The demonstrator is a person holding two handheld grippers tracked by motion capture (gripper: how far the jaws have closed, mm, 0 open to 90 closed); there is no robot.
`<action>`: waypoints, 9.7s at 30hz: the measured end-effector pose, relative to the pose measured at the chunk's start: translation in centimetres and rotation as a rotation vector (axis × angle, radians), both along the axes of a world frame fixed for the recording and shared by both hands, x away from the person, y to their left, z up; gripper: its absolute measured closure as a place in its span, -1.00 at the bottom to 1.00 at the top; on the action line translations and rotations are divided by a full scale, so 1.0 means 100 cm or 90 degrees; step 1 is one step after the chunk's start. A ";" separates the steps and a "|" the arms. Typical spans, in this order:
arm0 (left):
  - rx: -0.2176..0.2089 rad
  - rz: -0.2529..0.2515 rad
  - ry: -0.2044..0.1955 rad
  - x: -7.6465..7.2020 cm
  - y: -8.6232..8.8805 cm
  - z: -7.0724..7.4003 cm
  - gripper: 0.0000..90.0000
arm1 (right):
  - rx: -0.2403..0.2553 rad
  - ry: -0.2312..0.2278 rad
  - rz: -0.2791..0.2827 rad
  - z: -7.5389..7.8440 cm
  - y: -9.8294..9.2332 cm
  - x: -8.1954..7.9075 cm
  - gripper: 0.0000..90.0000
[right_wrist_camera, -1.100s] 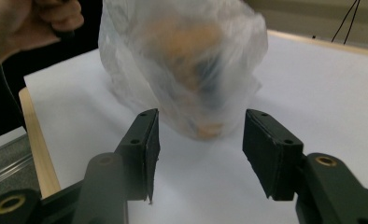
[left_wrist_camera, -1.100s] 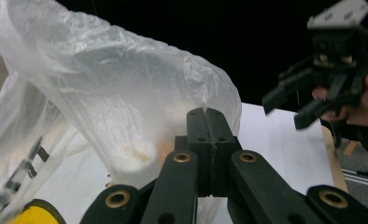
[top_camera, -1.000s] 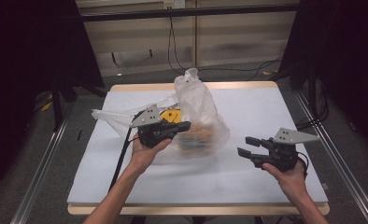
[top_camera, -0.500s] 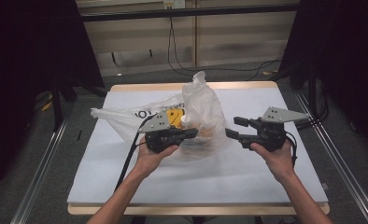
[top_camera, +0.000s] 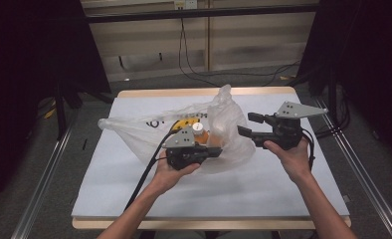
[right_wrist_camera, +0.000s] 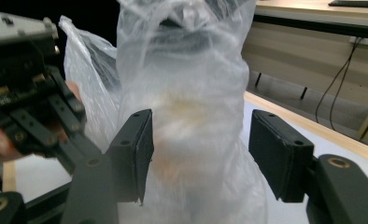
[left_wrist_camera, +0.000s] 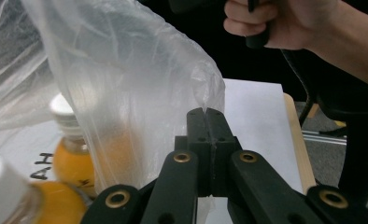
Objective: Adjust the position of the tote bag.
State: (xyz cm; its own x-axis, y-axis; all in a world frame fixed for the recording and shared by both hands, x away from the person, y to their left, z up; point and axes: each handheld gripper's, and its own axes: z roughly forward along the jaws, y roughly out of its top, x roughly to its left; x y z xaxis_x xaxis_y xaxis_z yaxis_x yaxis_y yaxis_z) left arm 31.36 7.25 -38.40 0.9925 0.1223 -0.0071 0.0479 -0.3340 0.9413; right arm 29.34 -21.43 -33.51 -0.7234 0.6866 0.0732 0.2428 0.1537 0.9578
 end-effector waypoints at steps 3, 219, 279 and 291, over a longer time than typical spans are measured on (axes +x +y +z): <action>0.009 -0.007 -0.001 -0.002 -0.003 -0.001 1.00 | 0.005 -0.008 -0.001 0.003 -0.001 0.002 -0.13; 0.208 0.188 0.102 0.050 0.158 -0.055 1.00 | -0.137 0.180 -0.056 -0.096 -0.074 0.025 1.00; 0.103 0.283 0.121 0.053 0.191 -0.039 -0.59 | -0.111 0.173 -0.113 -0.081 -0.101 0.016 -0.59; 0.122 0.256 0.066 0.042 0.170 -0.016 -0.20 | -0.088 0.124 -0.071 -0.050 -0.098 0.003 -0.01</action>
State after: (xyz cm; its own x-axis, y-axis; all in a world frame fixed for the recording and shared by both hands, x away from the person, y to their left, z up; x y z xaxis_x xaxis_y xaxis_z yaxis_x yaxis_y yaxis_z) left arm 35.52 24.21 -39.96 0.8613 0.5062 -0.0440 0.3001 -0.4370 0.8479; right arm 29.68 -31.23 -38.53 -0.6237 0.7747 0.1046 0.4440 0.2409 0.8630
